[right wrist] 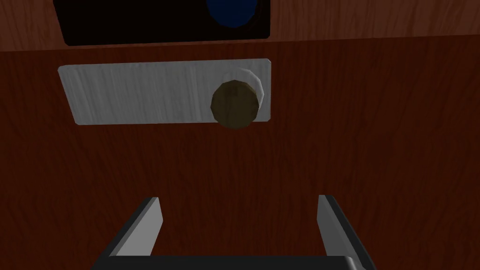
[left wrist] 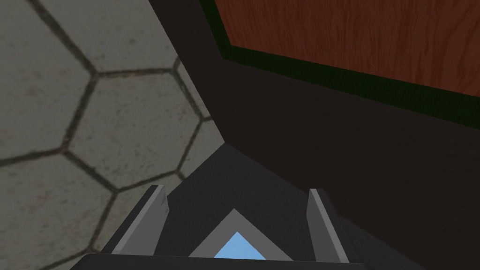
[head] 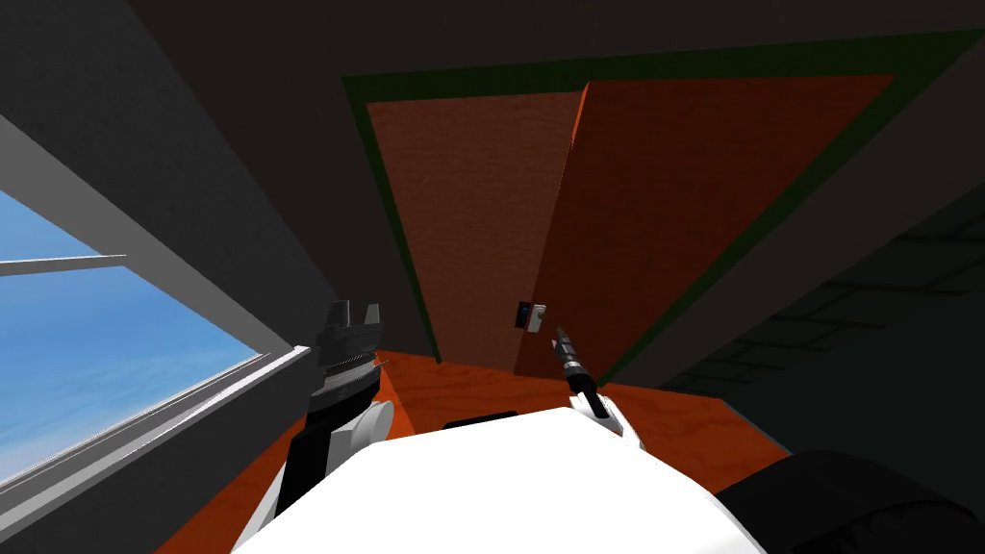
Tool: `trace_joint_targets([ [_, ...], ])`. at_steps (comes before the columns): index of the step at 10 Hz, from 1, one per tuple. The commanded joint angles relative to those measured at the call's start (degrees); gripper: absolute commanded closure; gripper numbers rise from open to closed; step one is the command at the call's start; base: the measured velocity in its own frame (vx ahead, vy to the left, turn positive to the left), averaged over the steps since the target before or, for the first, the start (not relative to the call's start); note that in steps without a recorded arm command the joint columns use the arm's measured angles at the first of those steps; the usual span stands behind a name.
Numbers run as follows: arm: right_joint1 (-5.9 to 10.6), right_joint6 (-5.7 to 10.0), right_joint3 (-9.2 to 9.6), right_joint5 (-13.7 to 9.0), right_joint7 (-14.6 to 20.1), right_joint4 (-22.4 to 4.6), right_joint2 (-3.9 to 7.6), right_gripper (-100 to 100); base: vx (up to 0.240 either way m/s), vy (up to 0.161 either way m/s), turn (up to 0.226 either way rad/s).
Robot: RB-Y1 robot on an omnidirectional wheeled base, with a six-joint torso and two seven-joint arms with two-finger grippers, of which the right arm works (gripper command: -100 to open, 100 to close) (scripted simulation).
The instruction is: Pull the door open
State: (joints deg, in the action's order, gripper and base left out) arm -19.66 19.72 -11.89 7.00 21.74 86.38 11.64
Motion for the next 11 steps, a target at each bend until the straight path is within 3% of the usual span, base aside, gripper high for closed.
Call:
trace_joint_targets([
  [1, -0.67, -0.32, -1.69, -0.28, -0.26, -1.02, 0.44, -100, -0.035, -0.011, -0.15],
  [4, -1.13, -0.85, -4.53, -0.75, -0.95, -3.05, 1.0, -100, 0.018, -0.075, -0.128],
  [5, -0.76, -0.88, -4.69, -0.78, -1.13, -3.35, 0.93, -100, 0.144, -0.076, -0.024],
  [8, 0.84, -0.66, -3.62, -0.63, -1.39, -3.3, 0.35, -100, 0.185, -0.025, 0.064],
  [11, 3.22, -0.18, -1.15, -0.25, -1.51, -2.51, -0.66, -100, 0.228, 0.064, 0.158],
])
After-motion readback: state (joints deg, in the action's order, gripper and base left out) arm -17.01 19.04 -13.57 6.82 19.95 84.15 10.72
